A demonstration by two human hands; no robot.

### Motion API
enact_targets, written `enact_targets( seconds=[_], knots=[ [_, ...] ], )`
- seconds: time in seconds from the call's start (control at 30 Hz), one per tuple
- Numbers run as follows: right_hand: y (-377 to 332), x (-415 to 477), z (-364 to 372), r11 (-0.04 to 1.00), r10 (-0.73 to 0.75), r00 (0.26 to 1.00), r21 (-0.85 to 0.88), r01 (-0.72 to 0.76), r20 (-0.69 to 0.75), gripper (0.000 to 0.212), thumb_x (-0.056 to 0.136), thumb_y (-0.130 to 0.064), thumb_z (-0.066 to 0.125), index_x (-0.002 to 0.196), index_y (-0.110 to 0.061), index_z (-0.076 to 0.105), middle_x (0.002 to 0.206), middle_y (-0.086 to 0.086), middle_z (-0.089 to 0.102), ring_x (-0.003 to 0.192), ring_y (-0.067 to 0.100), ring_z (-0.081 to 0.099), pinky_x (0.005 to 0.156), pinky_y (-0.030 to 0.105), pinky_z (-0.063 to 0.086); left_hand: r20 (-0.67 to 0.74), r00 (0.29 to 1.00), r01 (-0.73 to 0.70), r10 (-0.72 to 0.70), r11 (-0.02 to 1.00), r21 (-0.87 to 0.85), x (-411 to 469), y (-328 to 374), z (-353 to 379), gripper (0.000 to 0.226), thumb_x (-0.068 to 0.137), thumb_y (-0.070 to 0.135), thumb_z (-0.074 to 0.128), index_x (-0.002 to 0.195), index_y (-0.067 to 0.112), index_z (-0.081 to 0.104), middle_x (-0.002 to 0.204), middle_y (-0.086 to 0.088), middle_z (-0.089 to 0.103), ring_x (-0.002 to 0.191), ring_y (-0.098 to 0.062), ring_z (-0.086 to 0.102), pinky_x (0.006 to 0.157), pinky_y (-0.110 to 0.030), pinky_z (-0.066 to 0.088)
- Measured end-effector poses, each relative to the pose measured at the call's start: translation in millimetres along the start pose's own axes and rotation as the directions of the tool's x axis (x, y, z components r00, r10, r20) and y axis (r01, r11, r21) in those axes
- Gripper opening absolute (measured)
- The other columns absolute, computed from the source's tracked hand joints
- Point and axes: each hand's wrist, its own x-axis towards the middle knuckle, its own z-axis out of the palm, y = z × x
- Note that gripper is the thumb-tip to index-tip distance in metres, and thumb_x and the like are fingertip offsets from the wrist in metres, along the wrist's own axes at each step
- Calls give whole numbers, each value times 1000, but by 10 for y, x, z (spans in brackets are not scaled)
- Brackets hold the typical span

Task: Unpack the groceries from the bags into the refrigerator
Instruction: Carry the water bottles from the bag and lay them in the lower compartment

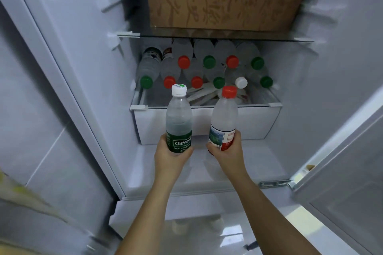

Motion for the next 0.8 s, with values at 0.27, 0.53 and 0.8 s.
enact_targets(
  seconds=[0.27,0.53,0.8],
  knots=[
    [13,61,-34,1000,-13,996,-3,14,93,58,74,-8,81,118,-20,44,105,-7,64,89,3,66,74,19,53,23,1000,-11,10,999,48,34,-38,17,59,69,21,86,114,28,49,104,9,64,97,-10,62,73,-17,46],
    [-291,-33,-314,992,-124,992,14,123,24,82,79,-18,80,143,-30,30,127,-9,51,119,7,52,92,12,43,-7,999,-46,48,988,147,66,243,-313,95,60,42,89,140,22,40,128,2,54,111,-16,56,92,-38,52],
    [-1122,345,-226,958,-283,959,54,283,-11,65,87,-28,72,140,-29,34,121,-8,56,114,4,53,96,19,43,-24,957,-280,291,937,207,188,1101,-416,84,68,39,85,139,28,40,126,7,53,110,-12,54,93,-33,48]
  ],
)
